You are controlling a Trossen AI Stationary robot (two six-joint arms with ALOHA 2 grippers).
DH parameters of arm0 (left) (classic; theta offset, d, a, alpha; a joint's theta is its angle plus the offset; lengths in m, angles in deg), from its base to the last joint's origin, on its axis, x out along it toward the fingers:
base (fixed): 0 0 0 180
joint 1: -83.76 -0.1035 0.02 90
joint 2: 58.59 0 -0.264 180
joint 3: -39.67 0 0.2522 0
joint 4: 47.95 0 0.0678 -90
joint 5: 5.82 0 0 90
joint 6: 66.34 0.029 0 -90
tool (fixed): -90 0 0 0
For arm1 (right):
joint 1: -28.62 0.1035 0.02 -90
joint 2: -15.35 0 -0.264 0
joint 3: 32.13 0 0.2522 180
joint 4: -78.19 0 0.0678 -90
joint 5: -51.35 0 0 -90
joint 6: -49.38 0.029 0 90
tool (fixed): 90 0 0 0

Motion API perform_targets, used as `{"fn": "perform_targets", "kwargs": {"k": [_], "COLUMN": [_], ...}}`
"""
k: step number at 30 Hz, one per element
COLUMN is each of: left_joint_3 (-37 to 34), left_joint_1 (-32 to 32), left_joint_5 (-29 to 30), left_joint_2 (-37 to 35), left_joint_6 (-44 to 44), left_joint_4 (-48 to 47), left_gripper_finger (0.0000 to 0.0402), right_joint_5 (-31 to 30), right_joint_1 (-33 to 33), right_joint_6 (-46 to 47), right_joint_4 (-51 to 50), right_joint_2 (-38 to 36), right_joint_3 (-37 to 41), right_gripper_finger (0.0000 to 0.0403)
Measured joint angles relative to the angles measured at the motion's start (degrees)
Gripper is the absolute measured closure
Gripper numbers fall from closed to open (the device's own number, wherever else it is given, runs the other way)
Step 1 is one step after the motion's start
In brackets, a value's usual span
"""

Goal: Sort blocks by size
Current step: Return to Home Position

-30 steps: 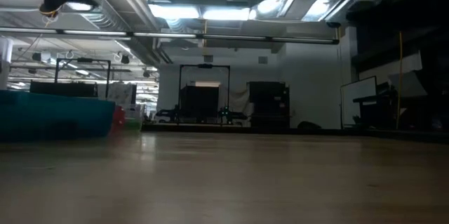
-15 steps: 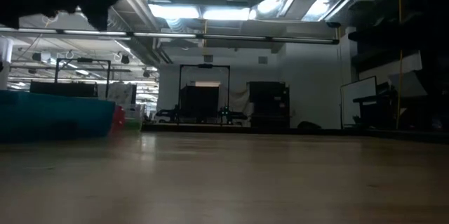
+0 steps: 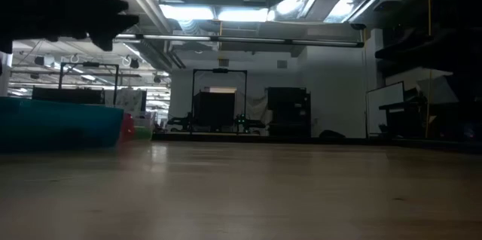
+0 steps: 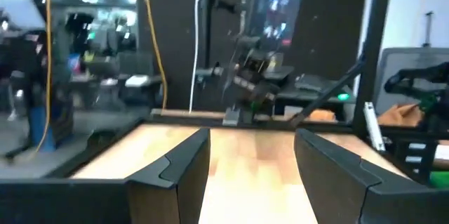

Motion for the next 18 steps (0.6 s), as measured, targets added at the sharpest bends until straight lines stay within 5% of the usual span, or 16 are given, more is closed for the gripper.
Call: {"fn": "perform_targets", "kwargs": {"k": [9, 18], "left_joint_3": [0.00, 0.00], "left_joint_1": [0.07, 0.02], "left_joint_5": [4.49, 18.28], "left_joint_2": [-1.76, -1.61], "left_joint_6": [-2.89, -7.13], "left_joint_4": [-8.49, -19.80], "left_gripper_finger": [0.0210, 0.0210], "right_joint_5": [1.42, 1.11], "right_joint_1": [0.02, 0.02], "right_joint_6": [-1.14, -1.78], "right_joint_4": [2.60, 1.04], "right_joint_2": [0.05, 0.12], "right_joint_3": [0.84, 0.71], "right_gripper_finger": [0.0123, 0.0123]}}
